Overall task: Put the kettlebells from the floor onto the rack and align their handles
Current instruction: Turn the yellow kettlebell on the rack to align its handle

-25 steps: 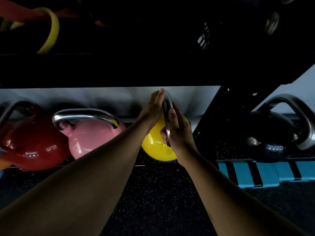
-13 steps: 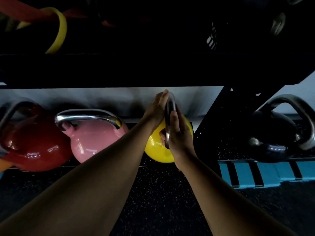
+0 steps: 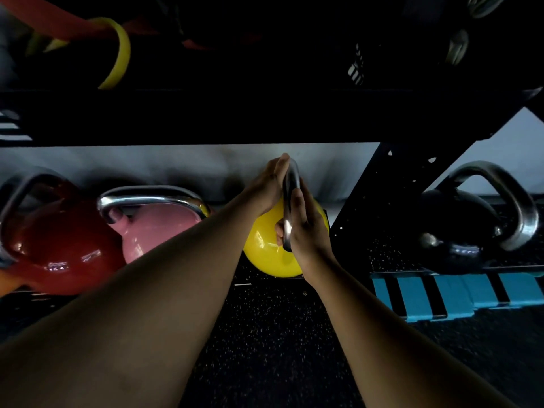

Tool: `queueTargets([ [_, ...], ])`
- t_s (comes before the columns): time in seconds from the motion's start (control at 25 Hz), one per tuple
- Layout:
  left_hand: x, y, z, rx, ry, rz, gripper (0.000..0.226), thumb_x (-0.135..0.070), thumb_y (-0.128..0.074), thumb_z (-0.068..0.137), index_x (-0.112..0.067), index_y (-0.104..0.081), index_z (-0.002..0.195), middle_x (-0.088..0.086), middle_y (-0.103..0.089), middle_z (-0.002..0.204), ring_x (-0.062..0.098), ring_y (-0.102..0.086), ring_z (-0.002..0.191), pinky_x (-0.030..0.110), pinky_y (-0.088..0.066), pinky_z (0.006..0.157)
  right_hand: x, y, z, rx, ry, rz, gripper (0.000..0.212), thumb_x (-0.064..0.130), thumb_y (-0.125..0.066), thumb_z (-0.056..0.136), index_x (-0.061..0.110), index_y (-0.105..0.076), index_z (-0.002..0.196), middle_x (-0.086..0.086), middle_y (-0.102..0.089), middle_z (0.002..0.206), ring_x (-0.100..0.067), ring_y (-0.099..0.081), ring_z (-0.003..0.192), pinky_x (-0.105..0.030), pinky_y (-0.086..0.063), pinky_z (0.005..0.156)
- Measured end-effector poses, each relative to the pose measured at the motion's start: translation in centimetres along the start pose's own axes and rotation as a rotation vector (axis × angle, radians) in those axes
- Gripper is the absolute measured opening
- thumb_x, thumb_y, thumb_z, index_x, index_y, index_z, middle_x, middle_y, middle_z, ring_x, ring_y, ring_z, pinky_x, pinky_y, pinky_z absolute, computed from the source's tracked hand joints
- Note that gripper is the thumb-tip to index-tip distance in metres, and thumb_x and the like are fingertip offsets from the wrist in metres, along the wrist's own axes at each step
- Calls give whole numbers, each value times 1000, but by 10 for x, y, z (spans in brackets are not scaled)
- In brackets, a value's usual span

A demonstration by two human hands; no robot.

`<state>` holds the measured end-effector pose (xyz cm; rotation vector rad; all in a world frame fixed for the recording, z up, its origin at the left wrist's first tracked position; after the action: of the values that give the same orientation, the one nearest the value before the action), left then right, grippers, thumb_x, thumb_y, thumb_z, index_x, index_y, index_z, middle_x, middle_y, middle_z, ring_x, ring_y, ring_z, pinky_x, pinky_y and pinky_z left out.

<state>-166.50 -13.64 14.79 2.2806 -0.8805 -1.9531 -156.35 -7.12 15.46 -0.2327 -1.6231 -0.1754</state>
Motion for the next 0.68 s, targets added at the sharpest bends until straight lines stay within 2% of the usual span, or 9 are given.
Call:
queueTargets([
  [0.08,-13,6,-7,9,-3,113,48,-25,-25,106,-7,-25,151,12,-25,160,24,-22,148,18,-15,110,-1,2,2,1,-44,-62,41,40,-31,105,37,-40,144,0,-61,63,-20,-57,55,-40,-49,52],
  [0.16,-22,13,-15,26,-22,215,49,-32,-29,105,-7,-36,147,13,-36,155,26,-31,144,23,-23,109,6,6,3,13,-63,-254,42,45,-29,104,42,-36,146,-2,-71,96,-17,-65,81,-38,-52,64],
  [0.2,-27,17,-20,38,-77,331,50,-36,-32,104,-9,-40,145,14,-41,152,28,-37,140,28,-26,110,9,11,6,10,-69,-374,44,49,-30,103,41,-37,146,-3,-69,112,-16,-65,93,-32,-50,66],
  [0.24,-29,23,-26,40,-137,507,51,-42,-35,102,-12,-43,143,14,-46,148,30,-43,136,34,-30,109,14,18,7,-2,-65,-498,46,52,-32,101,37,-40,144,-5,-67,119,-18,-64,98,-29,-48,66],
  [0.28,-29,31,-33,26,-207,721,51,-47,-37,100,-17,-46,141,12,-50,145,31,-48,132,40,-32,108,19,25,9,-21,-41,-617,48,56,-35,99,34,-43,141,-8,-65,121,-22,-64,100,-28,-47,67],
  [0.36,-28,55,-47,-30,-297,1029,51,-53,-41,96,-26,-45,139,6,-53,143,31,-50,130,49,-29,109,34,34,10,-39,44,-852,53,58,-41,95,31,-43,141,-12,-57,129,-30,-56,113,-34,-47,81],
  [0.4,-25,67,-54,-45,-303,1083,52,-52,-43,95,-26,-44,140,5,-52,143,30,-48,131,52,-25,111,42,35,10,-35,89,-963,54,56,-44,95,31,-42,142,-11,-51,133,-31,-50,119,-37,-44,89],
  [0.48,-23,90,-74,-63,-283,1100,53,-48,-45,96,-24,-42,143,7,-49,145,29,-43,134,53,-19,113,59,32,5,-11,196,-1130,53,51,-46,96,31,-39,144,-9,-47,133,-31,-44,121,-40,-41,94],
  [0.68,6,159,-113,-233,-143,1029,52,-51,-42,94,-24,-45,139,6,-49,144,29,-42,132,49,-28,106,81,-28,-3,121,431,-1238,55,44,-51,94,22,-43,144,-13,-46,139,-34,-36,133,-46,-33,107],
])
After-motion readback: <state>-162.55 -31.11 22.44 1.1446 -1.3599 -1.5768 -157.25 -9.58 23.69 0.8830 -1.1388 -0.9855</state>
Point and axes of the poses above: each hand's wrist, its own z-axis towards the middle knuckle, its own y-axis out of the back of the hand, x = y × z, the point moved 8 cm from there along z, towards the middle knuckle
